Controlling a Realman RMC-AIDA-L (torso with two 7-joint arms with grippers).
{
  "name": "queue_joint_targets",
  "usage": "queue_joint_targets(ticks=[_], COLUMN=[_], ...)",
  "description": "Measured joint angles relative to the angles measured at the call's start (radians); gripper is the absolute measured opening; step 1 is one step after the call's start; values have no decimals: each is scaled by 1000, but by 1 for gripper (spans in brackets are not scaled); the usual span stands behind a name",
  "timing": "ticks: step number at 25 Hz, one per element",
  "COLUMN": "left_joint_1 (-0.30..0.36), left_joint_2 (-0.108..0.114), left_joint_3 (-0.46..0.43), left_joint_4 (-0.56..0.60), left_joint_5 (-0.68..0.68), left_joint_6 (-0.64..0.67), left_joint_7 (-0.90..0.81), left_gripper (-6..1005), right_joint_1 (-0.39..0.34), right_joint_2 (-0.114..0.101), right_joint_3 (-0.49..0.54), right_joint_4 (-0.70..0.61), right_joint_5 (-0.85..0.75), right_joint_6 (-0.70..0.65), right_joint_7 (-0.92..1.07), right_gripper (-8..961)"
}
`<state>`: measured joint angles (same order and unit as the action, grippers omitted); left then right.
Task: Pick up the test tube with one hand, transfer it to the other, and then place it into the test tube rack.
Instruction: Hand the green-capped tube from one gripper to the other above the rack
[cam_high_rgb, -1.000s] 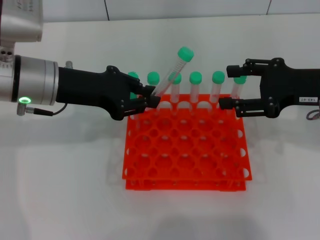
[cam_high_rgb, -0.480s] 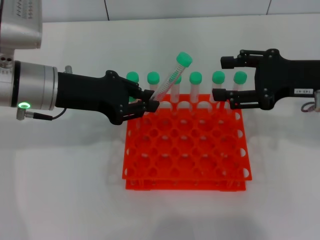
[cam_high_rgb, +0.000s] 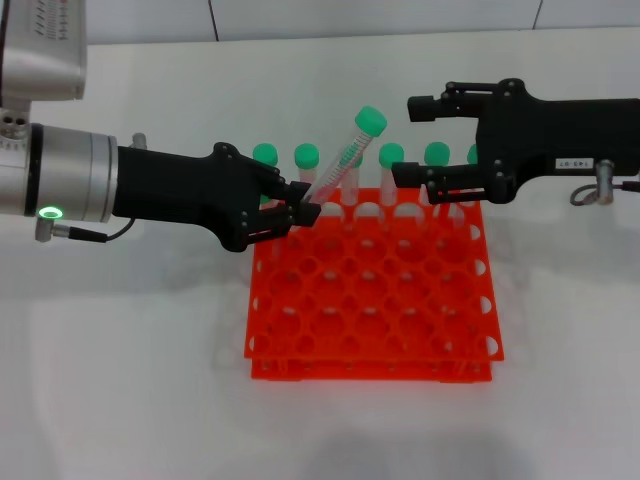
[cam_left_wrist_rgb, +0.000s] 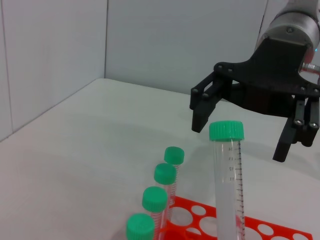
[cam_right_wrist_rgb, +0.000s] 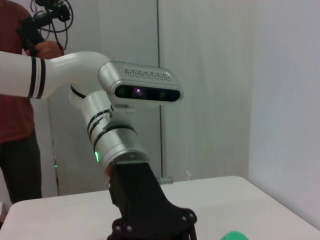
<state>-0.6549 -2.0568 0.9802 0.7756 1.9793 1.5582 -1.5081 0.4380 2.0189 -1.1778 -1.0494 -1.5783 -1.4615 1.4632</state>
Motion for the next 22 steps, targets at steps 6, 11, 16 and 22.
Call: queue_joint_targets(ticks=[6,11,16,22], left_joint_1=[0,0,0,0], left_joint_2=[-3,-4,-5,-5], left_joint_3=[1,1,2,2], left_joint_4=[-1,-3,-3,-3], left_joint_5=[1,1,1,1], left_joint_6=[0,0,0,0], left_joint_7=[10,10,9,9], left_gripper=[195,195,195,195], right_joint_1=[28,40,42,45], right_joint_2=[3,3,4,2], right_joint_3=[-20,-38,-66,-76], right_joint_4=[23,26,26,25], right_joint_5=[32,41,43,52], right_joint_6=[6,21,46,50], right_joint_7=[-4,-5,-5,-5], right_gripper=[751,751,750,750])
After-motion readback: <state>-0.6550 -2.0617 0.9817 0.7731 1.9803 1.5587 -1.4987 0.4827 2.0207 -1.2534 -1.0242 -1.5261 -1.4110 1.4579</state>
